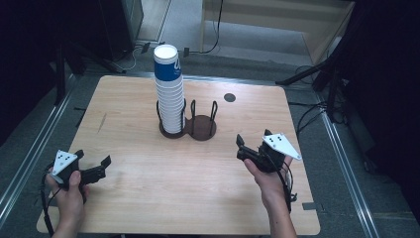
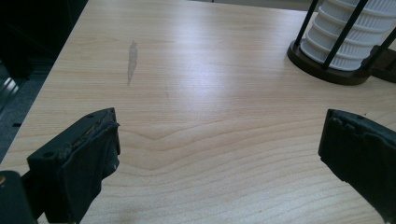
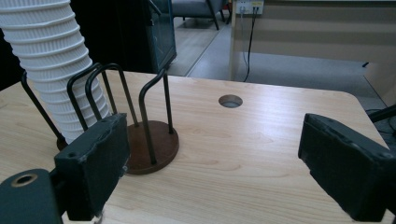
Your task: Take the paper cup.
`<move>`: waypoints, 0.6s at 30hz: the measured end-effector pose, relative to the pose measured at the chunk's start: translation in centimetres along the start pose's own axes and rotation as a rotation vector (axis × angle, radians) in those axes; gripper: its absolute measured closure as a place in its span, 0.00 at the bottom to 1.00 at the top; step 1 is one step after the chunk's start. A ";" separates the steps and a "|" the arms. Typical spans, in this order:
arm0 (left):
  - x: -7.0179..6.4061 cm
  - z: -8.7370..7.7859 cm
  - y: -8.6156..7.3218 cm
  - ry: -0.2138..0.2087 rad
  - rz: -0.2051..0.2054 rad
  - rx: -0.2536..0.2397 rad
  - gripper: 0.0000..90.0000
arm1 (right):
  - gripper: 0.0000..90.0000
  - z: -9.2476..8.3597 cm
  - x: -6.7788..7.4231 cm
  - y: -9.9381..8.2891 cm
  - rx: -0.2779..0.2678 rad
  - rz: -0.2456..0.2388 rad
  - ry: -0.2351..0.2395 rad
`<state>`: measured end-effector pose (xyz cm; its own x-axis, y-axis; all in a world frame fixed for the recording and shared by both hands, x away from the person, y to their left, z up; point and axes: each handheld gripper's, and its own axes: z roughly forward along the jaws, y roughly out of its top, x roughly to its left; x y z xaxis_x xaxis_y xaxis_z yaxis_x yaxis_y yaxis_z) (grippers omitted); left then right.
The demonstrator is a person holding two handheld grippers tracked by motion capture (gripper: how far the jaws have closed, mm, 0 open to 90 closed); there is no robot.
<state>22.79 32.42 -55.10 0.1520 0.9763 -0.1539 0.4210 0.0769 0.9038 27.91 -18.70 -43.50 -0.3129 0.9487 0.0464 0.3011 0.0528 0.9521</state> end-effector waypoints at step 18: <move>0.1 0.0 0.0 -0.006 -0.001 0.007 0.00 | 0.10 1.7 3.1 1.6 -0.006 -0.036 0.044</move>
<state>22.86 32.53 -55.10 0.1574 0.9750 -0.1570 0.4278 0.0759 0.9007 28.94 -15.15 -42.37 -0.3630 0.9314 0.0252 0.2837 0.0847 0.9552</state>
